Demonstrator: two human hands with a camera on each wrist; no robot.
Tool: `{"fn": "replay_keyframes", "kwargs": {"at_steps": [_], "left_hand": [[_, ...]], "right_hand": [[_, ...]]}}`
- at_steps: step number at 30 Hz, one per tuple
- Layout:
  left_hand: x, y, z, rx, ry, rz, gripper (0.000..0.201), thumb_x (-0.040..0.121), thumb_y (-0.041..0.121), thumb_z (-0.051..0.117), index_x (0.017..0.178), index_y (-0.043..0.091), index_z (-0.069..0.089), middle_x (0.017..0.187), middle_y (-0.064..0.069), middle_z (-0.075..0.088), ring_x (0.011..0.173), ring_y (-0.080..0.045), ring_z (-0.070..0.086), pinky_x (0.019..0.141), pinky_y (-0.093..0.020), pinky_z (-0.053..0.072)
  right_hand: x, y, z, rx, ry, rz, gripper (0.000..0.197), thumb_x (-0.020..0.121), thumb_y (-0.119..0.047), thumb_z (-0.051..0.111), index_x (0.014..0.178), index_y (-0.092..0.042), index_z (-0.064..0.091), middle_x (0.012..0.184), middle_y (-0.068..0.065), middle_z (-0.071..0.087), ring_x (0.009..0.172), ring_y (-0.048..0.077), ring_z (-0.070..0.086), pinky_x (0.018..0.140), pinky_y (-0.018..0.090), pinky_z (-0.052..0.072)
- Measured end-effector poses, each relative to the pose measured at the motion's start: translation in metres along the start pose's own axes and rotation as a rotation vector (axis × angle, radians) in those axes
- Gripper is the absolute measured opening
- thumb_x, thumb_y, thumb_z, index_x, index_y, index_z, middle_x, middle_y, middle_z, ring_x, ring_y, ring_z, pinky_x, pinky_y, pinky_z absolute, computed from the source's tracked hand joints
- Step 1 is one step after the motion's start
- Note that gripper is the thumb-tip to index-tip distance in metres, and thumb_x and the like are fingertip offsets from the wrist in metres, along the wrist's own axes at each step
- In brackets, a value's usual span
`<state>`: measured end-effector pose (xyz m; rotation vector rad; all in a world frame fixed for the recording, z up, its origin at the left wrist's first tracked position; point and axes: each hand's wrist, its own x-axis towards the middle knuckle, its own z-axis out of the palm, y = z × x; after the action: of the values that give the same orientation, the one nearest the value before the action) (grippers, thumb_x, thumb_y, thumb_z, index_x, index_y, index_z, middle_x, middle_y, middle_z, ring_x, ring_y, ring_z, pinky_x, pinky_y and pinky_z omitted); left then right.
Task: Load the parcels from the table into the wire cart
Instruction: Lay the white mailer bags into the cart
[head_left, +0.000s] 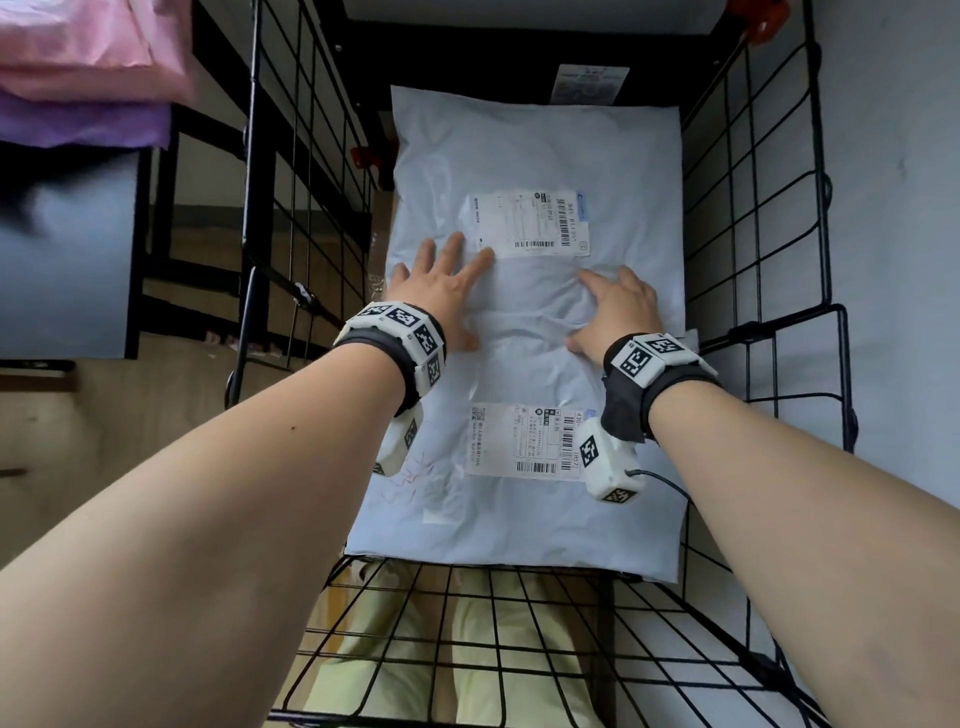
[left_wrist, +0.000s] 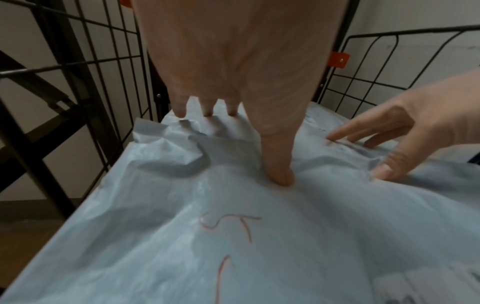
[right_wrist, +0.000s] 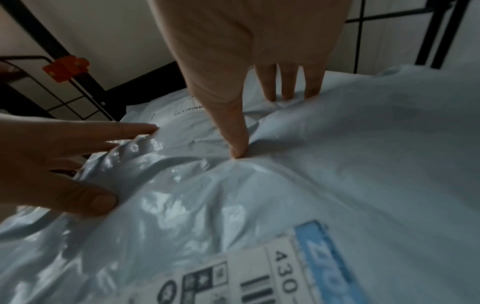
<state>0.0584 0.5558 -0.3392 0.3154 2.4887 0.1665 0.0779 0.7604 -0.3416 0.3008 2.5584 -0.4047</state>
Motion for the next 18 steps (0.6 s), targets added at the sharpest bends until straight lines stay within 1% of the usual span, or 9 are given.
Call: {"fn": "replay_keyframes", "kwargs": {"at_steps": [5,7,11,13,15,18], "left_hand": [[0.005,0.003,0.007,0.038,-0.003,-0.029,0.108,0.076,0.040,0.076,0.151,0.034,0.000,0.159,-0.004,-0.009,0.147,-0.032,-0.005,0.116,-0.055,0.011],[0.005,0.005,0.006,0.045,-0.013,-0.042,0.107,0.076,0.040,0.076,0.151,0.034,0.000,0.159,-0.004,-0.009,0.147,-0.032,-0.004,0.116,-0.055,0.011],[0.001,0.007,0.001,0.035,0.003,-0.039,0.103,0.075,0.041,0.076,0.150,0.032,0.007,0.157,-0.006,0.000,0.146,-0.031,0.002,0.114,-0.058,0.014],[-0.005,0.007,-0.005,0.035,0.018,-0.038,0.101,0.075,0.043,0.075,0.150,0.032,0.009,0.157,-0.006,0.003,0.146,-0.028,0.003,0.114,-0.059,0.015],[-0.013,0.009,-0.013,0.027,0.017,-0.054,0.100,0.079,0.045,0.072,0.152,0.031,0.005,0.159,-0.006,0.001,0.147,-0.026,0.001,0.115,-0.057,0.012],[-0.027,0.012,-0.030,0.016,0.047,-0.069,0.092,0.087,0.045,0.063,0.153,0.028,0.001,0.160,-0.007,-0.003,0.148,-0.025,-0.001,0.117,-0.055,0.011]], "right_hand": [[-0.003,0.000,0.004,0.011,0.023,-0.006,0.083,0.079,-0.022,0.073,0.148,-0.032,0.028,0.155,0.010,0.016,0.142,0.030,0.017,0.110,0.039,0.032],[-0.004,0.000,0.002,0.003,0.011,-0.004,0.082,0.080,-0.023,0.073,0.148,-0.031,0.028,0.155,0.010,0.016,0.142,0.029,0.017,0.109,0.040,0.032],[-0.007,-0.002,-0.006,-0.026,-0.020,0.000,0.078,0.082,-0.030,0.069,0.149,-0.031,0.027,0.154,0.011,0.020,0.140,0.032,0.022,0.110,0.042,0.031],[-0.011,-0.006,-0.012,-0.029,-0.013,0.002,0.073,0.086,-0.028,0.064,0.148,-0.030,0.028,0.153,0.012,0.024,0.139,0.032,0.025,0.110,0.041,0.031],[-0.016,-0.011,-0.019,-0.026,0.004,0.000,0.066,0.088,-0.025,0.058,0.148,-0.029,0.029,0.152,0.012,0.026,0.138,0.032,0.026,0.108,0.041,0.031],[-0.027,-0.023,-0.033,-0.043,0.038,-0.021,0.060,0.090,-0.019,0.051,0.146,-0.028,0.032,0.147,0.013,0.031,0.134,0.032,0.030,0.105,0.040,0.032]]}}
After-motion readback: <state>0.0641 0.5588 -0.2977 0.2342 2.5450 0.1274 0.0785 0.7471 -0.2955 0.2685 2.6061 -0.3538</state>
